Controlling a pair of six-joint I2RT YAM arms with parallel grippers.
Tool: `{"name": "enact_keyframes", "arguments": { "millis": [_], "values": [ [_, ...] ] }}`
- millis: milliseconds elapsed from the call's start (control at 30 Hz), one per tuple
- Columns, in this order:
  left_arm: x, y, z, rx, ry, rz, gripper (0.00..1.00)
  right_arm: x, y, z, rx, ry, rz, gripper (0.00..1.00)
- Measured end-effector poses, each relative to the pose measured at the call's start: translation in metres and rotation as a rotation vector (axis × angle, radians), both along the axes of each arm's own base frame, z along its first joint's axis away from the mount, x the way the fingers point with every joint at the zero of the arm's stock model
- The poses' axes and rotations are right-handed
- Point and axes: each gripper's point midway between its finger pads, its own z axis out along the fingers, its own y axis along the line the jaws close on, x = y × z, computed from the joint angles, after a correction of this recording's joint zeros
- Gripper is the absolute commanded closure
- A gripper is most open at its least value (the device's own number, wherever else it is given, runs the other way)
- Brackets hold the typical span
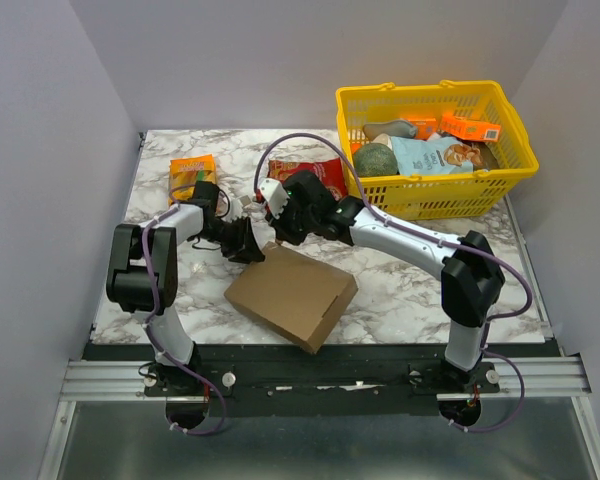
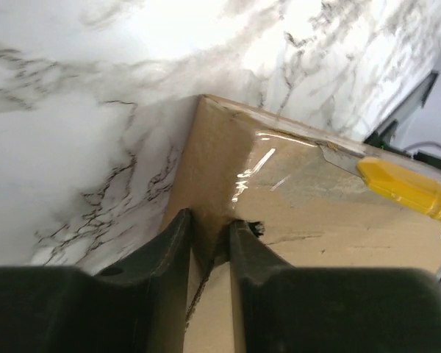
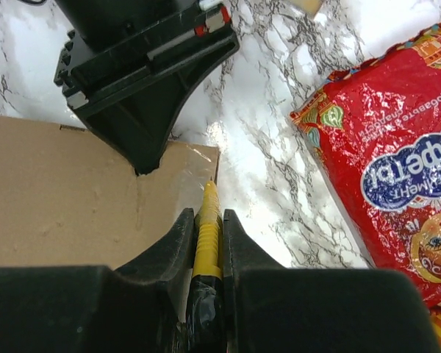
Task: Unpack the express box
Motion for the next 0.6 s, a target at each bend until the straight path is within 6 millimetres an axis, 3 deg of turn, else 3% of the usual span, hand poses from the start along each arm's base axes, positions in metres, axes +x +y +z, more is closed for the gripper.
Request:
{"name": "enact_keyframes", "arguments": {
  "millis": [133, 233, 300, 433, 600],
  "values": [
    [0.009, 0.007, 0.008, 0.035, -0.035, 0.017, 0.36, -0.006, -0.008, -0.009, -0.045, 0.028, 0.004, 1.00],
    [0.028, 0.015, 0.025, 0.042, -0.120, 0.032, 0.27, -0.009, -0.012, -0.010, -0.059, 0.039, 0.003, 1.00],
    [0.036, 0.018, 0.037, 0.043, -0.174, 0.036, 0.27, -0.010, -0.012, -0.010, -0.060, 0.039, 0.005, 1.00],
    [0.034, 0.018, 0.056, 0.026, -0.264, -0.005, 0.43, -0.009, -0.012, -0.010, -0.059, 0.039, 0.004, 1.00],
    [0.005, 0.001, 0.085, -0.135, -0.455, -0.257, 0.63, -0.009, -0.012, -0.010, -0.059, 0.038, 0.003, 0.99]
  ]
}}
